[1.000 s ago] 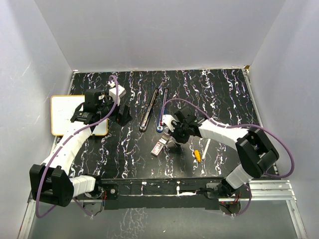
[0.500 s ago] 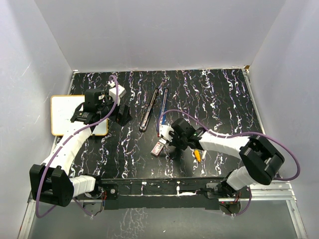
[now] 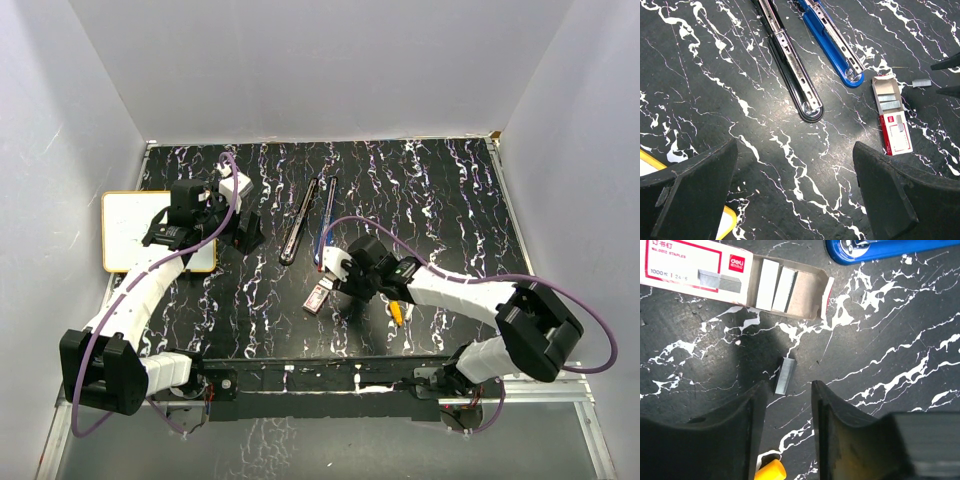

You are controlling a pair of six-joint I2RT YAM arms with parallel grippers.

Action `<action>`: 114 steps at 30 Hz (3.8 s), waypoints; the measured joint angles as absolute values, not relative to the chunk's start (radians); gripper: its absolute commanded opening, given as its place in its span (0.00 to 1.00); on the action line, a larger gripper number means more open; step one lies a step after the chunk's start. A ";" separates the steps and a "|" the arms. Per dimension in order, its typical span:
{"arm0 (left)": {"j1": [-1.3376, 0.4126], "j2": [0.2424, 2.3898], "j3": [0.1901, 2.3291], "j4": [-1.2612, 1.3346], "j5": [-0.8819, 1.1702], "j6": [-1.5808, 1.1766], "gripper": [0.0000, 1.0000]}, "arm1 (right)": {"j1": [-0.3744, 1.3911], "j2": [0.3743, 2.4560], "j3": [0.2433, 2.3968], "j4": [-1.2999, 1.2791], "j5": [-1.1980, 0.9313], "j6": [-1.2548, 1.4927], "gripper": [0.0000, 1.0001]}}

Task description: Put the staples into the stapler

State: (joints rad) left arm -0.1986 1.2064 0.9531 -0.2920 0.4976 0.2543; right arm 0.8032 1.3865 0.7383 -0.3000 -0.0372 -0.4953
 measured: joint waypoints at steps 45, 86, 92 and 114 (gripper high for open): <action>-0.199 1.206 0.951 -0.299 0.481 0.246 0.97 | 0.672 1.499 0.763 -0.345 -0.188 -0.424 0.16; -0.141 1.317 0.965 0.946 1.099 -1.045 0.84 | 0.521 1.560 1.401 -0.015 -1.040 0.327 0.15; -0.156 1.320 0.898 1.079 1.076 -1.135 0.78 | 0.521 1.574 1.401 0.107 -1.091 0.455 0.15; -0.186 1.350 0.873 1.129 1.038 -1.171 0.44 | 0.521 1.603 1.397 0.219 -1.106 0.552 0.16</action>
State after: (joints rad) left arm -0.1856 1.3502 0.8730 1.1286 1.0378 -1.1713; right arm 0.5213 1.6028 1.3968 0.2192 -1.1061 0.5518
